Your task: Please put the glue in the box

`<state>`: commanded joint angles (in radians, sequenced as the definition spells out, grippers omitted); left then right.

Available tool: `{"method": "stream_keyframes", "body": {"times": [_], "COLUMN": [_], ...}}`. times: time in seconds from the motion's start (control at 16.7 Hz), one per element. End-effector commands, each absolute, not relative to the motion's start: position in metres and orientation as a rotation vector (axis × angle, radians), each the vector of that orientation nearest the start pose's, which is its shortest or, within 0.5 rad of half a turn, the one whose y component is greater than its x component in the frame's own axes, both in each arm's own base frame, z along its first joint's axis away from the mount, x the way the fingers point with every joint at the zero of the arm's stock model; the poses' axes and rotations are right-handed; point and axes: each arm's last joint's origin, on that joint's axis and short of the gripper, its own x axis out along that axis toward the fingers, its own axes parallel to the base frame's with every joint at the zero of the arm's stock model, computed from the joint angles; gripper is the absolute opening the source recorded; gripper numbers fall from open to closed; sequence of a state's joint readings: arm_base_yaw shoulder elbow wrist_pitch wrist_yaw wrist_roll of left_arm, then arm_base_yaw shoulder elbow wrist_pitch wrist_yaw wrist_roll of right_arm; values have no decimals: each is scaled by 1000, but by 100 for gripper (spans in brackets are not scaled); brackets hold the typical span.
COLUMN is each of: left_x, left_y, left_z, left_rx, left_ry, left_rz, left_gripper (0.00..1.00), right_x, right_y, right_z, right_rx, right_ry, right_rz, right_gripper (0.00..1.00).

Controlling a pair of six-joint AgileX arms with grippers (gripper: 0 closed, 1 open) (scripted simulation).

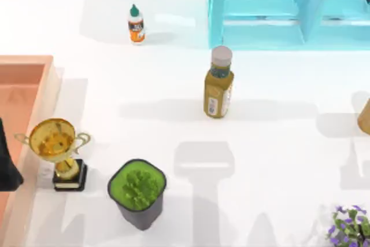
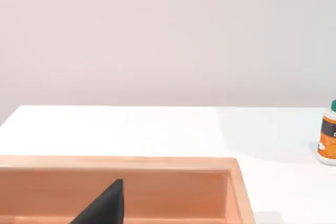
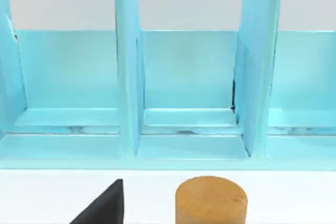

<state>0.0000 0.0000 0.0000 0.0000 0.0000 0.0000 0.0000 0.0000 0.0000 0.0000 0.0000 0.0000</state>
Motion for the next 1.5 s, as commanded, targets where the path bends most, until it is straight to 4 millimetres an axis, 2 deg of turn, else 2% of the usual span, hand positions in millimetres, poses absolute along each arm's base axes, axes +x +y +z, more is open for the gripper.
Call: {"method": "stream_keyframes", "body": {"times": [0.24, 0.54, 0.72, 0.96, 1.08, 1.2, 1.38, 1.5], "left_x": [106, 122, 151, 218, 259, 298, 348, 371], "left_y": [-2, -7, -16, -41, -60, -82, -117, -138], "left_z": [165, 202, 229, 248, 244, 229, 188, 156], "left_rx": [-4, -30, -49, -66, -68, -66, -55, -44], "left_ry": [0, 21, 65, 146, 190, 233, 294, 330], "left_rz": [-1, -11, -19, -27, -30, -31, -31, -30], "left_gripper": [100, 100, 100, 100, 100, 100, 100, 100], "right_x": [106, 106, 106, 106, 106, 106, 106, 106], "right_y": [-1, -1, -1, -1, -1, -1, -1, -1], "right_z": [160, 160, 160, 160, 160, 160, 160, 160], "right_rx": [0, 0, 0, 0, 0, 0, 0, 0], "right_ry": [0, 0, 0, 0, 0, 0, 0, 0], "right_rz": [0, 0, 0, 0, 0, 0, 0, 0], "right_gripper": [100, 100, 100, 100, 100, 100, 100, 100]}}
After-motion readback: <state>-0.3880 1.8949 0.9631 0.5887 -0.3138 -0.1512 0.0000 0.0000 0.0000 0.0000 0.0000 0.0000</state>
